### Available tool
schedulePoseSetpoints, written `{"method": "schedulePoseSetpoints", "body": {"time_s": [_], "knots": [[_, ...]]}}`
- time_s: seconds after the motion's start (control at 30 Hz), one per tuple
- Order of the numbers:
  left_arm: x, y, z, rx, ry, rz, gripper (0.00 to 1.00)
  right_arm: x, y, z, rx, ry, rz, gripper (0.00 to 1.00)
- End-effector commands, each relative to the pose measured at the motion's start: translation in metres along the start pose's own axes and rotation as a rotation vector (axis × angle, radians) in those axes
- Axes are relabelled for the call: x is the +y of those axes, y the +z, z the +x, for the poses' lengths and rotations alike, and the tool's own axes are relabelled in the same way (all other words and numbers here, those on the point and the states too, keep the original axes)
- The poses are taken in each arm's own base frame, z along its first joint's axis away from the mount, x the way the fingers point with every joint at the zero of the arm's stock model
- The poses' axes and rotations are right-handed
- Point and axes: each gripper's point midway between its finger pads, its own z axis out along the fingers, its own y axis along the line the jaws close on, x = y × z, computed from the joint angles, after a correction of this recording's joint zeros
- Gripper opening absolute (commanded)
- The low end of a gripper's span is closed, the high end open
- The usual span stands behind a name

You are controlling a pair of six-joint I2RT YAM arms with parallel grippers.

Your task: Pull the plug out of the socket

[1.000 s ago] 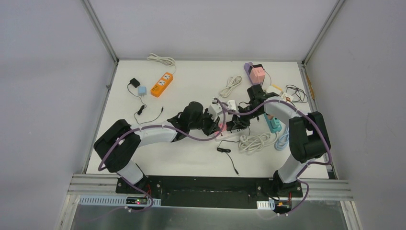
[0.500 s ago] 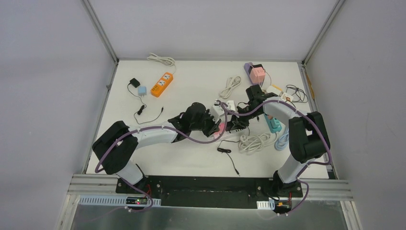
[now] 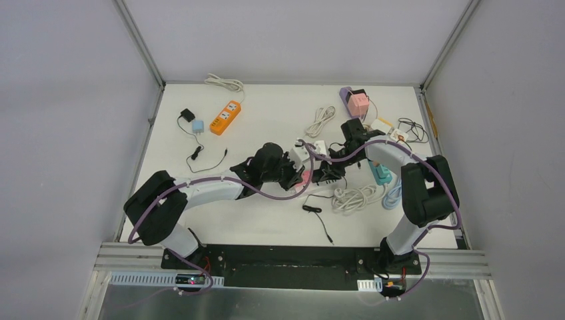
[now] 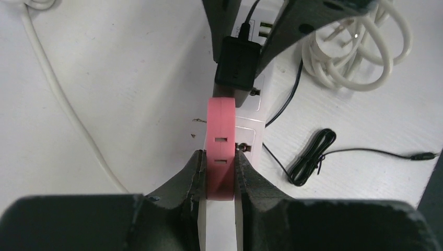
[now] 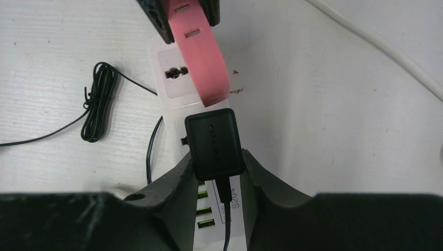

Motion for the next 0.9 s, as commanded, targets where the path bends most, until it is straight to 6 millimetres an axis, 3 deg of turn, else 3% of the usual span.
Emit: {"method": "schedulePoseSetpoints", "body": {"time_s": [0.0,0.17,0.4,0.47,0.6,0.73,0.77,0.87], "knots": [[0.004,-0.017,-0.037,-0.025,0.213,-0.105,0.0,0.002,-0.005,0.009,0.045,0.004,0.013,0.14],[-0.003,-0.019,-0.054,-0.088,0.191,-0.078,0.0,0.001,-0.004,0.01,0.05,0.006,0.012,0.14],[0.0,-0.023,-0.054,-0.103,0.166,-0.102,0.0,0.002,-0.004,0.009,0.045,0.012,0.012,0.15],[0.005,-0.029,-0.053,-0.109,0.13,-0.128,0.0,0.001,-0.005,0.006,0.039,0.031,0.014,0.25],[0.032,-0.046,-0.049,-0.127,-0.101,-0.213,0.0,-0.004,-0.012,-0.012,-0.004,0.094,0.029,0.65],[0.059,-0.072,-0.049,-0.154,-0.279,-0.289,0.0,-0.011,-0.023,-0.035,-0.052,0.15,0.053,0.92],[0.066,-0.078,-0.049,-0.156,-0.307,-0.32,0.0,-0.014,-0.025,-0.039,-0.058,0.167,0.06,0.98],[0.09,-0.097,-0.044,-0.151,-0.396,-0.427,0.0,-0.018,-0.034,-0.054,-0.079,0.195,0.069,1.0]]}}
